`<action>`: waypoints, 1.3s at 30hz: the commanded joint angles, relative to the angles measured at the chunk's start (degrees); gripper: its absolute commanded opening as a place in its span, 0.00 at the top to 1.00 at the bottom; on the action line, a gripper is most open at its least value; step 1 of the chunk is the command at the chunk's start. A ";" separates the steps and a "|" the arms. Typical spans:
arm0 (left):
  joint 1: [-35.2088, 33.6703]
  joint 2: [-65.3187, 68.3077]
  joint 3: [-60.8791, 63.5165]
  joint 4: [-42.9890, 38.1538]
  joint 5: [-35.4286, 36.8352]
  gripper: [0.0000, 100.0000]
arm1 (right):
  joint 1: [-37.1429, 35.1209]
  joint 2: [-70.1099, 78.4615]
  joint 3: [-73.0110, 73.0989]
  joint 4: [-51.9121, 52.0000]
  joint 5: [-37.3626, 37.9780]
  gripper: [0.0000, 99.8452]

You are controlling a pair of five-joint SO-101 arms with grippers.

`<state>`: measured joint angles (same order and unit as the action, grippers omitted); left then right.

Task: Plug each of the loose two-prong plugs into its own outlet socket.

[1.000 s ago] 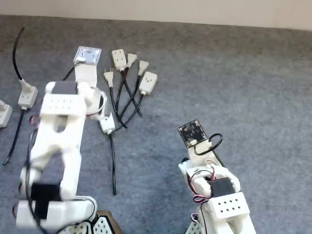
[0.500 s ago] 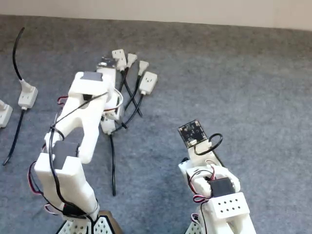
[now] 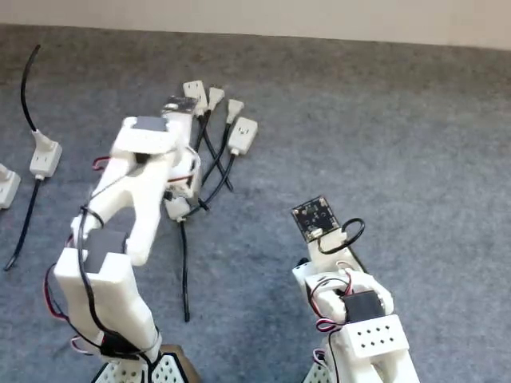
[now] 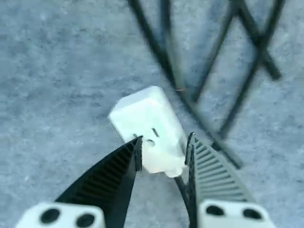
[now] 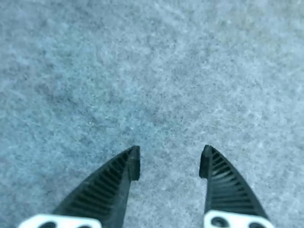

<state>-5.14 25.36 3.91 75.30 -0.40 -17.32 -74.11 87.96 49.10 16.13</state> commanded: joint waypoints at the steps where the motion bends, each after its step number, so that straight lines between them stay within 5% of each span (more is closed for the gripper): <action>1: -5.41 1.98 -0.84 1.67 -2.99 0.84 | -0.48 0.75 -0.40 -1.01 0.79 0.80; 13: -12.97 2.42 -9.89 9.76 -7.30 0.84 | -0.48 0.75 -0.40 -1.01 0.79 0.80; 36: -9.36 12.35 -17.36 14.33 -11.43 0.84 | -0.48 0.75 -0.40 -1.01 0.79 0.80; 39: -7.34 12.70 -21.14 14.51 -11.60 0.92 | -0.48 0.75 -0.40 -1.01 0.79 0.80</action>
<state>-14.37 37.14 -14.37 89.80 -11.38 -17.32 -74.11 87.96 49.10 16.13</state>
